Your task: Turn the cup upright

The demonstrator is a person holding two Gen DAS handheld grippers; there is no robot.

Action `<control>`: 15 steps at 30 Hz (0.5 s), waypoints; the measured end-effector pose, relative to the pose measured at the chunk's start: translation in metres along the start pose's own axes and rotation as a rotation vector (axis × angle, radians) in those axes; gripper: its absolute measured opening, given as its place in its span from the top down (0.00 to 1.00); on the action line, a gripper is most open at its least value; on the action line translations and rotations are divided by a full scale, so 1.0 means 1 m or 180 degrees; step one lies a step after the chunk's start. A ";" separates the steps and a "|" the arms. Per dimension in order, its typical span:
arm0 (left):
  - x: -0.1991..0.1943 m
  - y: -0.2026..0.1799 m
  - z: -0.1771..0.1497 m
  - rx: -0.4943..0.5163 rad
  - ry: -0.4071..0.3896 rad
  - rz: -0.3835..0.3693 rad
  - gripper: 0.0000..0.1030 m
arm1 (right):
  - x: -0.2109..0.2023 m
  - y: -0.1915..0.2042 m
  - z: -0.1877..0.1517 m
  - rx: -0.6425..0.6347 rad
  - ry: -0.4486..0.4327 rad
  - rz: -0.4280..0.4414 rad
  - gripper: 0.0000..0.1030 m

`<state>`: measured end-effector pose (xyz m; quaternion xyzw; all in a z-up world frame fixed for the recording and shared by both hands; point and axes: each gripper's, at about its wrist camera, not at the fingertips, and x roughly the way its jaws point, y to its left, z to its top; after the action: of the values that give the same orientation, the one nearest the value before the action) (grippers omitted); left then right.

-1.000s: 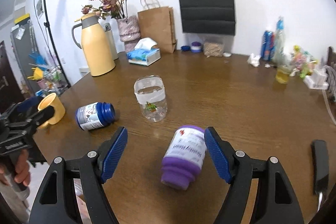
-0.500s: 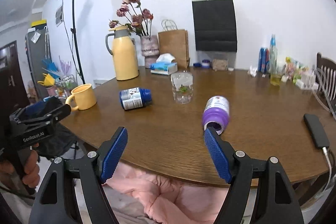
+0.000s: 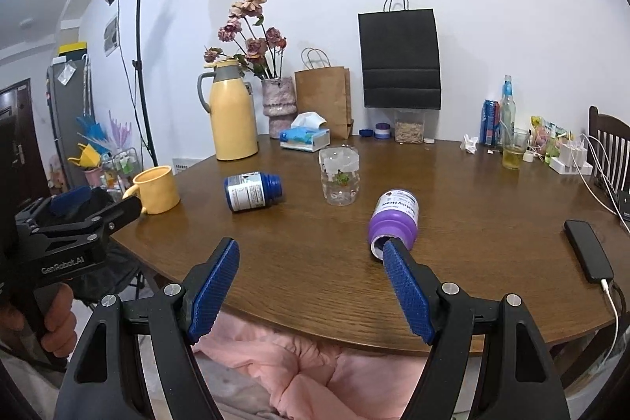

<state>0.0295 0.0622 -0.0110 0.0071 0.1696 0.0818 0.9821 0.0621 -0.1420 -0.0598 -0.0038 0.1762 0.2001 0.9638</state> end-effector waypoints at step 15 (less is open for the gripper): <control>-0.027 -0.007 0.012 0.0135 -0.0525 -0.0188 0.00 | -0.022 0.003 0.011 -0.0074 -0.0329 -0.0077 0.22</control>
<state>0.0097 0.0512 0.0092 0.0295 0.0900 0.0482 0.9943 0.0456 -0.1472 -0.0419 -0.0069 0.1237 0.1904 0.9739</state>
